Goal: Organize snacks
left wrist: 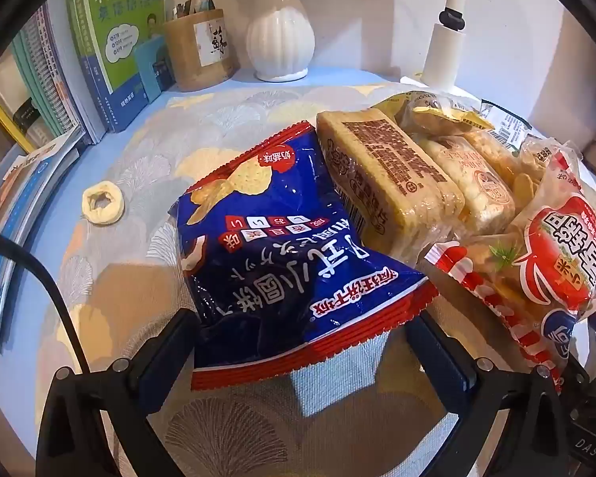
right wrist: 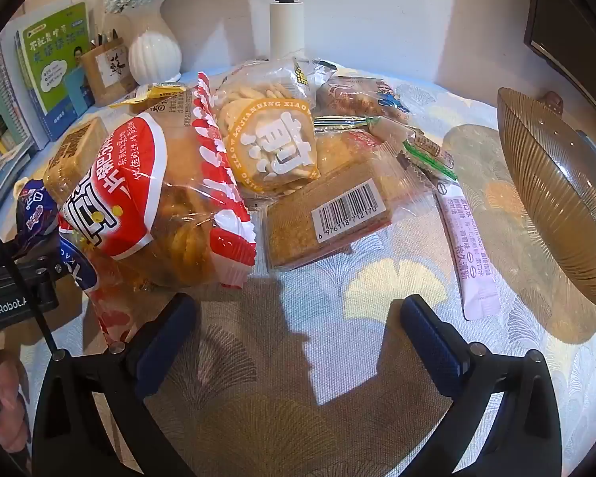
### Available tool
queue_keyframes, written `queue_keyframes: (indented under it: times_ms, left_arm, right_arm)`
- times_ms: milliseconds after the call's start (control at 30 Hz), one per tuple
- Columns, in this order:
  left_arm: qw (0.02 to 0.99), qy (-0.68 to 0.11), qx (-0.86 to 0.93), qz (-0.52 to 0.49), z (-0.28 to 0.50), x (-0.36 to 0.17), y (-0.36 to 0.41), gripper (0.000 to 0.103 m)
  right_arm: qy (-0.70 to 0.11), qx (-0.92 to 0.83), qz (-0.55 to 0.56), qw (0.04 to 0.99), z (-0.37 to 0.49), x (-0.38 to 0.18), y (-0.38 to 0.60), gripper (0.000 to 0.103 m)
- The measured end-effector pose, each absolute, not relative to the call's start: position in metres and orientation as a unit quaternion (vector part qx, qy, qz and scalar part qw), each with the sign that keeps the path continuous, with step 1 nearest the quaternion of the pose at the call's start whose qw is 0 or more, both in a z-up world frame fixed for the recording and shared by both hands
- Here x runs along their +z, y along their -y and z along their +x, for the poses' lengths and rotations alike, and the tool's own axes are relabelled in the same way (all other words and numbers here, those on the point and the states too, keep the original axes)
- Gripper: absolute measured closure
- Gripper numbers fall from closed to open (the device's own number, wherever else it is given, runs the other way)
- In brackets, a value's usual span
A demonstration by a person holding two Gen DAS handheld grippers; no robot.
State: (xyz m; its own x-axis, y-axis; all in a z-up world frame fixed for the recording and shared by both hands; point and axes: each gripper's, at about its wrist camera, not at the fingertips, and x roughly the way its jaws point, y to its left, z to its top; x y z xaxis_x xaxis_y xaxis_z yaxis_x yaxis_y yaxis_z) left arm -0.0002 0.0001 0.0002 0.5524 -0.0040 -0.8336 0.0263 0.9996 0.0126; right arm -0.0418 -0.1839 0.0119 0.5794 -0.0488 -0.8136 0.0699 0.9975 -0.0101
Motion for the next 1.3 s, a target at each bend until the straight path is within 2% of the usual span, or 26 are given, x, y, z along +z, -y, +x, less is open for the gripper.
queue_keyframes:
  times_ms: [267,400,500,633,700,867,1300]
  left_arm:
    - [0.875,-0.483,-0.026,0.017,-0.010,0.002,-0.002,0.000]
    - [0.883,-0.467,-0.046,0.017,-0.040,0.009,0.001,0.001]
    - [0.907,-0.417,-0.059,0.029,-0.053,0.025,0.005,0.002]
    - [0.938,-0.333,-0.071,0.060,-0.070,0.051,0.019,0.002]
    - [0.944,-0.312,-0.093,0.054,-0.064,0.062,0.022,0.001]
    - [0.934,-0.336,-0.116,0.022,-0.048,0.045,0.022,0.001]
    - [0.932,-0.331,-0.147,0.023,-0.055,0.039,0.026,0.001]
  right_arm:
    - [-0.497,0.025,0.005,0.868,-0.050,0.014,0.193,0.000]
    - [-0.477,0.048,0.005,0.877,-0.081,0.017,0.199,0.000]
    - [-0.421,0.059,0.035,0.904,-0.112,0.027,0.211,0.000]
    - [-0.323,0.020,0.009,0.946,-0.131,0.056,0.215,0.000]
    - [-0.302,0.021,0.009,0.953,-0.128,0.060,0.216,0.000]
    - [-0.350,-0.007,0.017,0.936,-0.104,0.042,0.217,0.000]
    - [-0.357,-0.013,-0.005,0.934,-0.108,0.040,0.209,0.000]
